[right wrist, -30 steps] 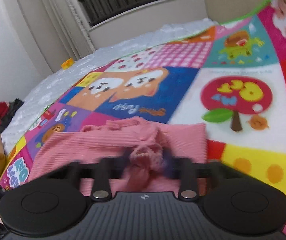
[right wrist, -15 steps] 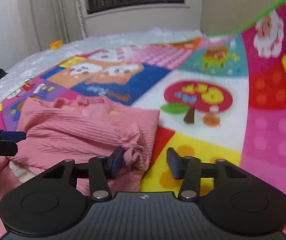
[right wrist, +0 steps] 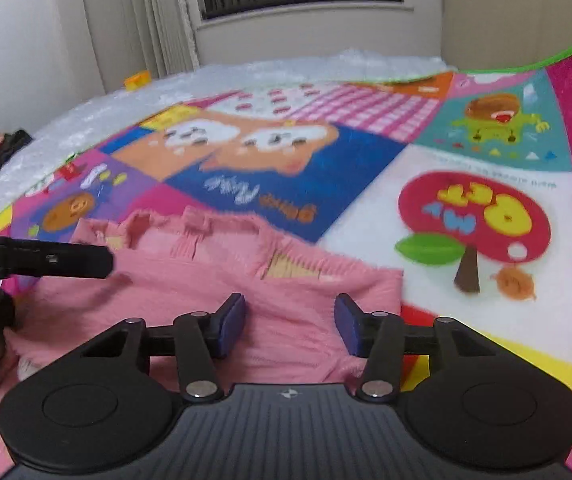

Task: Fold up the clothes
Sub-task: 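Fold the held sleeve across the sweater body and open the right gripper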

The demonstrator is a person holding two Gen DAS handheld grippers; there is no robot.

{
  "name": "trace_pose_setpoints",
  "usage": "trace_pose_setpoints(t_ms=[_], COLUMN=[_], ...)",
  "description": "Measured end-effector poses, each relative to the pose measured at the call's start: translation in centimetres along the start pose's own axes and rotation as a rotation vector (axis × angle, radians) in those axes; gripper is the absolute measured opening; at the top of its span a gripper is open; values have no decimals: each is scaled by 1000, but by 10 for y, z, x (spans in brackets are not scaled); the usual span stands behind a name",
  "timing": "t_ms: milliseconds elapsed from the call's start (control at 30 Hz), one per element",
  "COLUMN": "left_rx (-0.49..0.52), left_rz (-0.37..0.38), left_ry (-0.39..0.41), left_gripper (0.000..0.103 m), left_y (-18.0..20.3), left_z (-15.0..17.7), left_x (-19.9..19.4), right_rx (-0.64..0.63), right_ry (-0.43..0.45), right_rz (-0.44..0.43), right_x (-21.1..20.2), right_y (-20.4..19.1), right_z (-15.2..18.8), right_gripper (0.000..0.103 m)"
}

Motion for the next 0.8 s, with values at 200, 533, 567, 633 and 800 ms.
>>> trace_pose_setpoints(t_ms=[200,533,567,633,800], left_rx=[63,-111,-133,-115,-57], left_rz=[45,115,123,96,5], left_ry=[29,39,55,69,103], left_gripper=[103,103,103,103,103], left_y=[-9,-59,-60,-49,-22], left_z=[15,141,151,158,176], left_x=[-68,-188,-198,-200,-205], right_rx=[5,289,304,300,314], right_ry=[80,118,130,147,183], right_rz=[-36,-5,-11,-10,12], right_x=[-75,-196,-202,-209,-214], right_y=[0,37,35,28,21], right_z=[10,143,153,163,171], right_gripper=[70,71,71,74,79])
Point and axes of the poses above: each gripper's, at about its wrist camera, not at the fingertips, and x roughly the way its jaws point, y to its right, z to its underside, the point moved 10 cm from there along x, roughly the way its jaws point, and after that the axes turned 9 degrees about -z, right-handed, at the moved point
